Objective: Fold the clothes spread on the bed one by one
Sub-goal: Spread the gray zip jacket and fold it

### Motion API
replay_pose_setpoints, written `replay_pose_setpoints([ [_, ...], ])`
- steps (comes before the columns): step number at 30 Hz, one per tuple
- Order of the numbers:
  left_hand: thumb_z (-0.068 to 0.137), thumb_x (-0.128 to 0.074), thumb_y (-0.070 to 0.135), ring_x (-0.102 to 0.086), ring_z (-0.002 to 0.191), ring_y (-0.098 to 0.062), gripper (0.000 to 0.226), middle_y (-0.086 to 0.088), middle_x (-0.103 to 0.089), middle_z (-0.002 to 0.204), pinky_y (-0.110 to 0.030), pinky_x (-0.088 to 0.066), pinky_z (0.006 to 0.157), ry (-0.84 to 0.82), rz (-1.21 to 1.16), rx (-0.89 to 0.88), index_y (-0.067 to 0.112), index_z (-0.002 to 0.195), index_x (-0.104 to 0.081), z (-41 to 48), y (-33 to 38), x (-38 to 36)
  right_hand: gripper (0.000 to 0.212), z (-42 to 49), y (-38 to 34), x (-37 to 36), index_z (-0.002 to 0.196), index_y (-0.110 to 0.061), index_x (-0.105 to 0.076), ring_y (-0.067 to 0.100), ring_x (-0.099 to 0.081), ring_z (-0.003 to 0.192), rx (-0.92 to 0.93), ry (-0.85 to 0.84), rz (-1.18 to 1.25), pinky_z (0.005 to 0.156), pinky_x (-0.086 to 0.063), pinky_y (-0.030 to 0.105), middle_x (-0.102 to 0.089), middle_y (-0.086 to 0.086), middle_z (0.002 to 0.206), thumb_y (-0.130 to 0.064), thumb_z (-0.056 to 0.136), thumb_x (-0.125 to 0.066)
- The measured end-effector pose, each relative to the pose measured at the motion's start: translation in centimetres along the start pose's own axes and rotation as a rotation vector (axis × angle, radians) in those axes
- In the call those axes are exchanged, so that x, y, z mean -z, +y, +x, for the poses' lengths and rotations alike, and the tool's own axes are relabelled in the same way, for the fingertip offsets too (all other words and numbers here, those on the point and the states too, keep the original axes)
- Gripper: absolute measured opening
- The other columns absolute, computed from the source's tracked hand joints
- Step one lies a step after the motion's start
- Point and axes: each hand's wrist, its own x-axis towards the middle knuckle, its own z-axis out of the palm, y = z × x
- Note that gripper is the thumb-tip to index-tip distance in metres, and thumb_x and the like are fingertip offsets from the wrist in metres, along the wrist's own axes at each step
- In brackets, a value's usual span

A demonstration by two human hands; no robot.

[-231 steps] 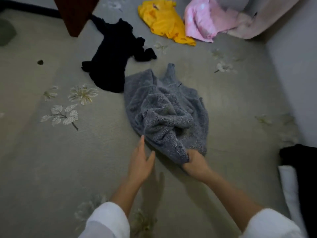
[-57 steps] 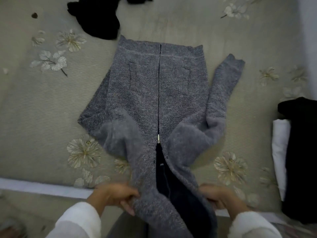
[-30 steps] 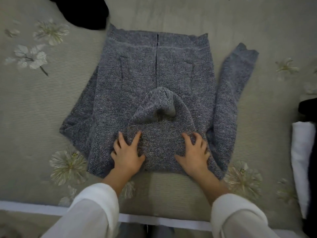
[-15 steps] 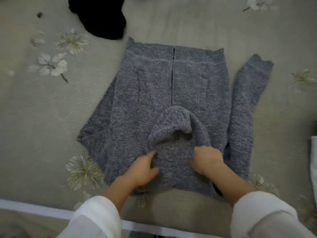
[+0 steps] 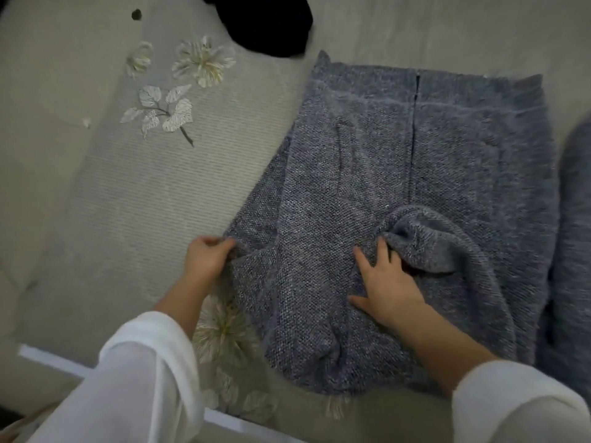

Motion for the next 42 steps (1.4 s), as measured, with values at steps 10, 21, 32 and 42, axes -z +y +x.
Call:
replay_pose_setpoints([
  [10, 0.079, -0.047, 0.030, -0.040, 0.047, -0.008, 0.034, 0.006, -0.039, 0.046, -0.029, -0.029, 0.047, 0.488, -0.033, -0.567, 0.017, 0.049, -0.035, -7.8, 5.6, 5.5, 0.095, 1.0, -0.2, 2.6, 0.144, -0.028, -0.015, 0.042, -0.011, 0.142, -0.011, -0.048, -0.053, 0.095, -0.048, 0.043, -0.001, 0.016, 0.154, -0.061, 0.074, -0.070],
  [21, 0.085, -0.066, 0.044, -0.065, 0.095, -0.019, 0.042, -0.011, -0.066, 0.115, -0.030, -0.052, 0.079, -0.323, -0.165, -0.075, 0.011, 0.110, -0.062, -3.9, 4.1, -2.6, 0.097, 1.0, 1.1, 2.4, 0.146, -0.033, -0.013, 0.042, -0.009, 0.142, 0.031, -0.038, 0.007, 0.099, -0.043, 0.050, 0.000, 0.011, 0.154, -0.055, 0.073, -0.073],
  [32, 0.074, -0.071, 0.026, -0.067, 0.062, -0.005, 0.011, 0.011, -0.070, 0.068, -0.021, -0.051, 0.053, 0.063, -0.674, -0.169, 0.027, 0.083, -0.065, -6.1, 7.5, 3.0, 0.082, -0.6, 0.9, 2.6, 0.149, -0.031, -0.013, 0.037, -0.006, 0.144, 0.028, -0.042, 0.058, 0.099, -0.046, 0.047, 0.004, 0.011, 0.157, -0.053, 0.086, -0.061],
  [42, 0.086, -0.065, 0.024, -0.012, 0.146, -0.027, 0.022, -0.001, -0.014, 0.160, -0.031, -0.018, 0.113, 0.023, 0.102, -1.126, 0.012, 0.101, -0.054, -10.3, 14.7, -3.4, 0.055, -1.8, 6.1, 6.8, 0.147, -0.023, -0.031, 0.027, -0.014, 0.144, -0.064, 0.448, 0.090, 0.112, -0.020, 0.046, -0.023, 0.005, 0.157, -0.040, 0.097, -0.043],
])
